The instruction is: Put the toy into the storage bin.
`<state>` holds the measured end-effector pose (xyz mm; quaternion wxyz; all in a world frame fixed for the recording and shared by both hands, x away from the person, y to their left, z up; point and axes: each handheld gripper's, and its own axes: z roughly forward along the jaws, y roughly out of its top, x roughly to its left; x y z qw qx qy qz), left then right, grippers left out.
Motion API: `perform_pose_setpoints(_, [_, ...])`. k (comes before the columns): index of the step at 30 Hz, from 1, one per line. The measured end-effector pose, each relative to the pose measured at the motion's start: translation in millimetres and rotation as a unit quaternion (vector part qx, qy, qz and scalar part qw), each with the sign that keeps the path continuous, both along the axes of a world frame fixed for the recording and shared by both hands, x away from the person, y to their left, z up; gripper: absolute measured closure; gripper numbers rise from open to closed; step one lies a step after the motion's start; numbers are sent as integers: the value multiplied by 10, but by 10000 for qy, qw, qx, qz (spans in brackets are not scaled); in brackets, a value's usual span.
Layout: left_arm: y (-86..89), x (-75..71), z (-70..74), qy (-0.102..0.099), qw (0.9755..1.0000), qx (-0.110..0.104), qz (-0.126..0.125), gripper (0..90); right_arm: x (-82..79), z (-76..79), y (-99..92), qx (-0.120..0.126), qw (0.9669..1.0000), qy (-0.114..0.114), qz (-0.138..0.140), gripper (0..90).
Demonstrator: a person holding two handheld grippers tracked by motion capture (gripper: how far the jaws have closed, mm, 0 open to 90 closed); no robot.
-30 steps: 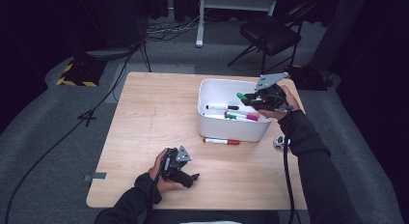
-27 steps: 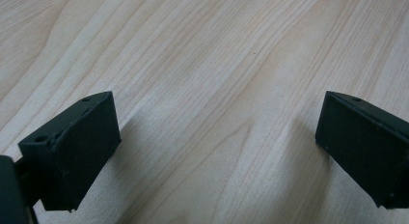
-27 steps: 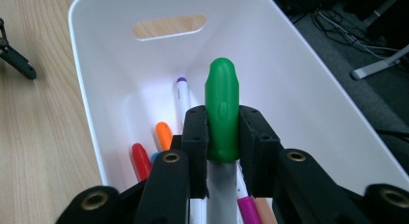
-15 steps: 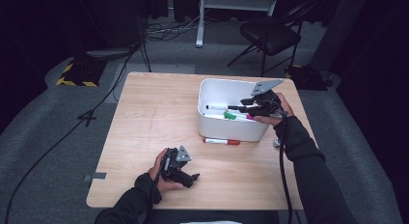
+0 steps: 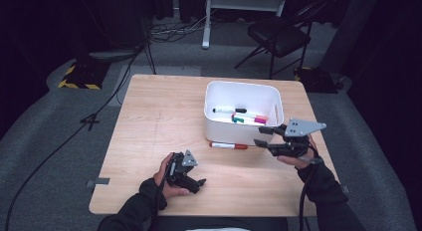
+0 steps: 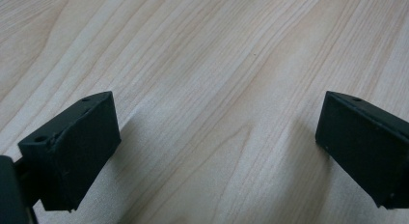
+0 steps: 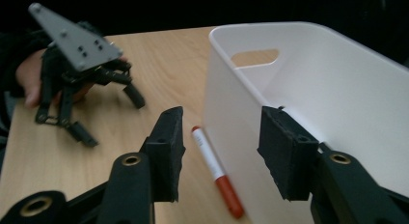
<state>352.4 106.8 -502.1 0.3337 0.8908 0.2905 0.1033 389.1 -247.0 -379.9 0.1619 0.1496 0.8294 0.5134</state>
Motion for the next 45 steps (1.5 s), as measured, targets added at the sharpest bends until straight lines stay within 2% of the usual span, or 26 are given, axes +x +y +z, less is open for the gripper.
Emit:
perform_pose_setpoints(1, [-1,-4,2,18,10000,1,13,19,-23,-63,4,-6,10000,31,20,491])
perform_pose_setpoints(4, [-2,-2,3,51,10000,5,1,19,-52,-370,59,-313,9994,171,9,450])
perform_pose_setpoints(6, [-7,-1,-1,90,10000,-22,-8,19,-13,-588,111,-518,9979,374,-95,419])
perform_pose_setpoints(8, [-7,3,-2,84,10000,-26,-21,19,37,-769,152,-709,9962,466,-201,414])
perform_pose_setpoints(12, [-6,3,-2,85,10000,-27,-27,18,162,-989,217,-848,9939,641,-279,369])
perform_pose_setpoints(15, [-7,3,-2,83,10000,-27,-26,18,199,-1040,254,-900,9933,640,-331,360])
perform_pose_setpoints(19, [-7,4,-2,84,10000,-27,-27,18,284,-1064,261,-813,9945,540,-380,378])
perform_pose_setpoints(22, [-7,4,-2,84,10000,-28,-30,18,332,-1086,287,-738,9952,600,-221,404])
perform_pose_setpoints(27, [-6,5,-2,83,10000,-27,-32,18,379,-1124,382,-968,9935,570,-205,403])
perform_pose_setpoints(32, [-7,5,-2,85,10000,-29,-32,18,439,-1145,428,-901,9941,588,-169,389])
perform_pose_setpoints(35, [-7,5,-2,84,10000,-29,-32,18,446,-1140,460,-974,9933,594,-164,394])
perform_pose_setpoints(38, [-7,4,-3,83,10000,-29,-32,18,447,-1133,520,-989,9936,535,-109,391])
perform_pose_setpoints(41, [-7,4,-3,83,10000,-31,-31,19,452,-1118,562,-1053,9938,363,-32,404])
perform_pose_setpoints(45, [-7,5,-3,84,10000,-32,-31,18,464,-1105,606,-1143,9930,290,18,408])
